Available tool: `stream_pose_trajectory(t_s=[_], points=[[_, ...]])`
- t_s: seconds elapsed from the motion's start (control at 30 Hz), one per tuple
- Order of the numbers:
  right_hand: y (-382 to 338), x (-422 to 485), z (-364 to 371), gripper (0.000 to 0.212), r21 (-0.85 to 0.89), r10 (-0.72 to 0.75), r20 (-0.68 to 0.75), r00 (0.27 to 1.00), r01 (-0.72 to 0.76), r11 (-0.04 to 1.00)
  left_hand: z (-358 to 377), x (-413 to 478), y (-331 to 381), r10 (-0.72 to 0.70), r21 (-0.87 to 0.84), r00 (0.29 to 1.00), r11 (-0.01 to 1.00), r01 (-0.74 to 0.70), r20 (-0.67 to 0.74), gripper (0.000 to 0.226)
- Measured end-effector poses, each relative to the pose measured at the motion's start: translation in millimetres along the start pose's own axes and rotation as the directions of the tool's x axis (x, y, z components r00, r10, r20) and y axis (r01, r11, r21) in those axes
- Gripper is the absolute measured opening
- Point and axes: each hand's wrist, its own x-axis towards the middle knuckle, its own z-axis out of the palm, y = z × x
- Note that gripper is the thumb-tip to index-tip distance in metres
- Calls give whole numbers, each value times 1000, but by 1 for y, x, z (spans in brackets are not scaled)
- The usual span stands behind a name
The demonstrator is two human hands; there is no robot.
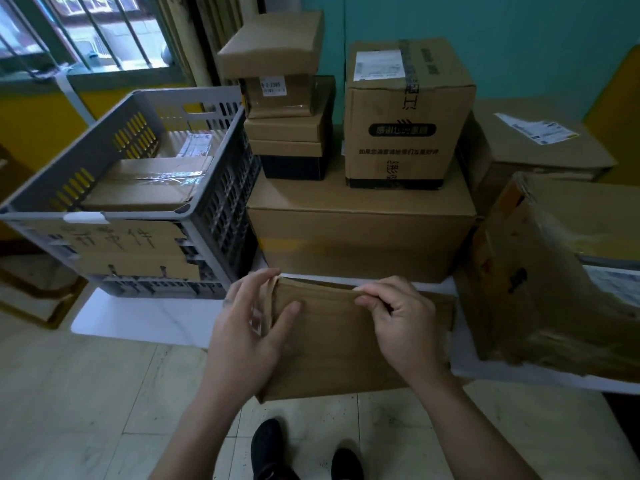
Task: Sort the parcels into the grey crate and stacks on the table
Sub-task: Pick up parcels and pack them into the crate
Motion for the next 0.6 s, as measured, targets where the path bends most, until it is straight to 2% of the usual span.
stream_pose_trajectory(t_s=[0.1,0.17,0.23,0.3,0.37,0.47,0.53,0.6], points=[[-3,-3,-1,13,21,25,38,999,-26,999,-2,0,-7,16,11,1000,1000,-16,-3,42],[0,-8,-4,38,-62,96,58,994,-93,994,-4,-1,-15,11,13,1000,1000,-11,-12,36],[8,-16,-11,74,-185,288,38,957,-277,943,-7,-4,-21,0,19,1000,1000,0,-21,38],[15,-26,-19,102,-220,500,-20,866,-491,843,-11,-8,-25,-23,4,1000,1000,23,-13,38],[22,-36,-25,117,-154,612,-49,789,-612,776,-14,-10,-28,-48,-3,999,999,48,-9,45],[24,-39,-29,111,67,694,57,718,-696,714,-13,-11,-31,-72,30,997,997,73,-14,50],[23,-38,-24,96,97,701,118,703,-711,697,-9,-9,-28,-110,94,993,989,112,-33,52],[24,-37,-17,84,79,698,108,707,-706,703,-5,-7,-23,-161,126,986,978,166,-52,64]])
